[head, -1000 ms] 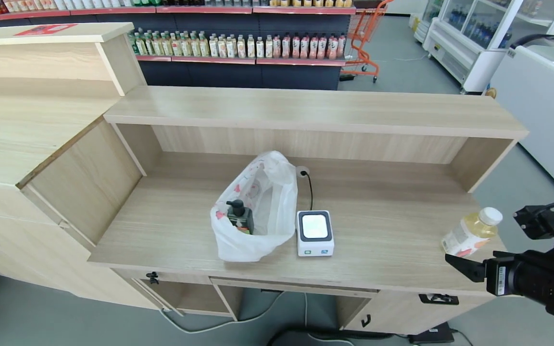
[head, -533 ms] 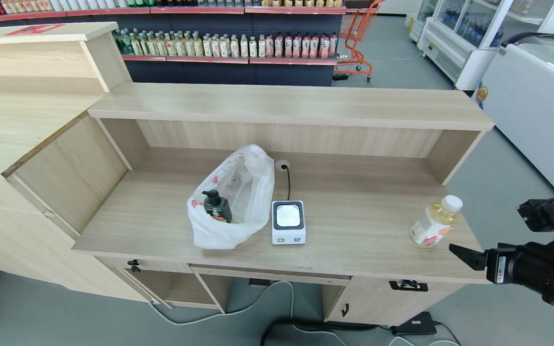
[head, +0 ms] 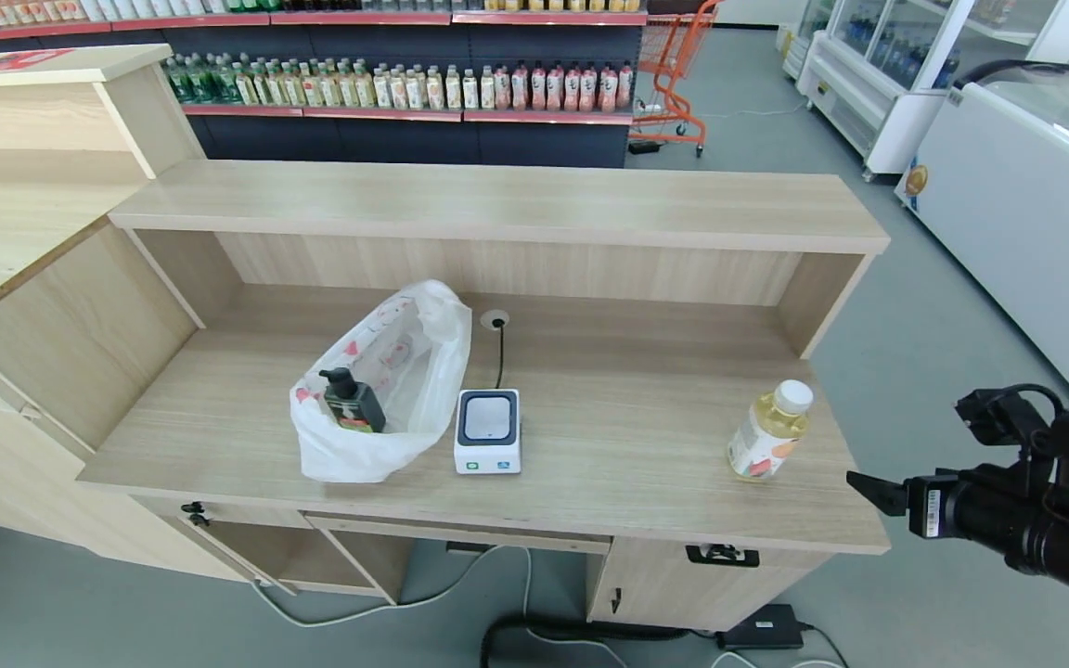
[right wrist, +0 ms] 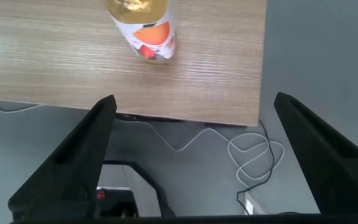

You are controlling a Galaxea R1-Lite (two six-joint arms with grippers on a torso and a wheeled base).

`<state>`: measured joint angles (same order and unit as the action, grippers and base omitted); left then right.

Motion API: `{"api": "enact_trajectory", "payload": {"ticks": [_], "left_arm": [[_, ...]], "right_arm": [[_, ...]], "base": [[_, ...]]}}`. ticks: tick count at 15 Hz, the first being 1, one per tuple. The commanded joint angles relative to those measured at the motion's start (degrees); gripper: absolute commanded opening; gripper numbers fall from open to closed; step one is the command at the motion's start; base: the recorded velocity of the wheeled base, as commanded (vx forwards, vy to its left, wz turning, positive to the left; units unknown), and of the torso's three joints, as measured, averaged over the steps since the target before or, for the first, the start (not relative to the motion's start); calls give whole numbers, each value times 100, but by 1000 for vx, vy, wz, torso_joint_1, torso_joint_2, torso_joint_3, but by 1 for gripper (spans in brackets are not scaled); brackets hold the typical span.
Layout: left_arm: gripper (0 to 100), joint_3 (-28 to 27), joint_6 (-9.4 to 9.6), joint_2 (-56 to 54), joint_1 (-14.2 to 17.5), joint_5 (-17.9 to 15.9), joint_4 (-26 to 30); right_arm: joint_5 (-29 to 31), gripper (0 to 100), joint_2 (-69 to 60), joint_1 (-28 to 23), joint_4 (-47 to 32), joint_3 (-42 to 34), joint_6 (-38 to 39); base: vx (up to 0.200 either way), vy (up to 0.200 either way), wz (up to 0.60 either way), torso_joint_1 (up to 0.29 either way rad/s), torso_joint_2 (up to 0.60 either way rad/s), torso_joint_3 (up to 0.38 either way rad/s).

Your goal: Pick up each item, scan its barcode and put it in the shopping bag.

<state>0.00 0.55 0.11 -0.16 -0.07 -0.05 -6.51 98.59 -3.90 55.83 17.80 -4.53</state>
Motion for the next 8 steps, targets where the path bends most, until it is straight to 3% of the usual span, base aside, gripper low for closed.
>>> {"api": "enact_trajectory", "payload": {"ticks": [1, 3, 8], "left_arm": [[100, 0, -11, -2, -2, -1, -4], [100, 0, -20, -2, -2, -1, -4], [100, 0, -20, -2, -2, 7, -4]], "right_arm": [[-17, 100, 293, 118, 24, 66, 5], [-369, 100, 644, 285, 587, -127, 58], [-439, 100, 2420, 355, 3417, -611, 40]], "base": [[0, 0, 0, 0, 0, 0], [0, 0, 0, 0, 0, 0], [0, 0, 0, 0, 0, 0]]}}
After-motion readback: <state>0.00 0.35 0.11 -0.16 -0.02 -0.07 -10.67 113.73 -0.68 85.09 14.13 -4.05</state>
